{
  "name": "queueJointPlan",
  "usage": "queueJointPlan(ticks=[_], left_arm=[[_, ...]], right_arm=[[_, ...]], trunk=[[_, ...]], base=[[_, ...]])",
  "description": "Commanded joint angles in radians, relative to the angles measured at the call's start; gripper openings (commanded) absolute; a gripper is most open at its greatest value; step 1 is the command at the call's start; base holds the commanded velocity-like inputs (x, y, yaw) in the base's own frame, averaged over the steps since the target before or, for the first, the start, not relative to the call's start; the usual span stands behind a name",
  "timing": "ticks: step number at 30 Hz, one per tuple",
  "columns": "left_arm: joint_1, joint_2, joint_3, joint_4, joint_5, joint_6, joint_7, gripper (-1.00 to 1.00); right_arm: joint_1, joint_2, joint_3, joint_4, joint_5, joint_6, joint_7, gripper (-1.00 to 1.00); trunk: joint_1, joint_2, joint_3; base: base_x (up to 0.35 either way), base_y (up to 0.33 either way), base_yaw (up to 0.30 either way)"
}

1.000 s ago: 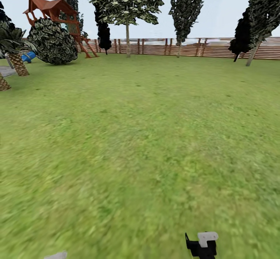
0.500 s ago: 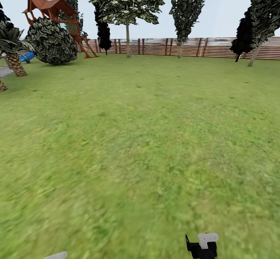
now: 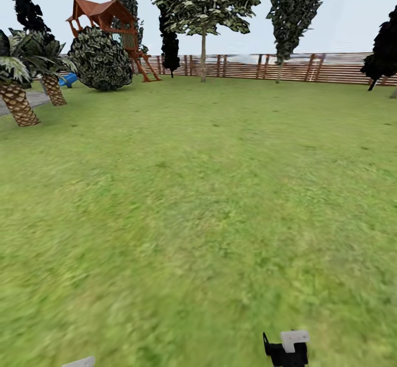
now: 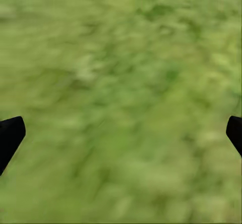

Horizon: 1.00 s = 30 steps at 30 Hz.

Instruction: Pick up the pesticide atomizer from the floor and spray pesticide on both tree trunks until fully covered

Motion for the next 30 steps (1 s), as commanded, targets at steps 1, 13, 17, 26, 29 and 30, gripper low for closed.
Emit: queueJointPlan(ticks=[1,13,17,26,29,30], left_arm=[[-0.001,-0.001,0.004,0.001,0.002,-0.003,-0.002,-1.0],[-0.001,-0.001,0.004,0.001,0.002,-0.003,-0.002,-1.0],[-0.001,-0.001,0.004,0.001,0.002,-0.003,-0.002,-1.0],[-0.001,-0.001,0.004,0.001,0.002,-0.003,-0.002,-1.0],[-0.001,-0.001,0.004,0.001,0.002,-0.003,-0.002,-1.0],[-0.001,0.0,0.004,0.001,0.002,-0.003,-0.002,-1.0]], right_arm=[[0.0,0.001,0.009,0.0,-0.01,-0.002,-0.003,1.0],[0.0,0.001,0.008,0.0,-0.01,-0.002,-0.003,1.0],[0.0,0.001,0.007,0.0,-0.01,-0.002,-0.003,1.0],[0.0,0.001,0.007,0.001,-0.009,0.0,0.0,1.0],[0.003,0.001,0.007,0.002,-0.009,0.0,0.0,1.0],[0.005,0.001,0.007,0.002,-0.009,0.001,0.0,1.0]], trunk=[[0.0,0.0,-0.001],[0.0,0.0,-0.004],[0.0,0.0,-0.007],[0.0,0.0,-0.007],[0.0,0.0,-0.007],[0.0,0.0,-0.007]], base=[[0.338,0.0,0.251],[0.338,0.0,0.042],[0.338,0.0,-0.121],[0.338,0.0,-0.011],[0.338,0.0,0.0],[0.338,0.0,0.0]])
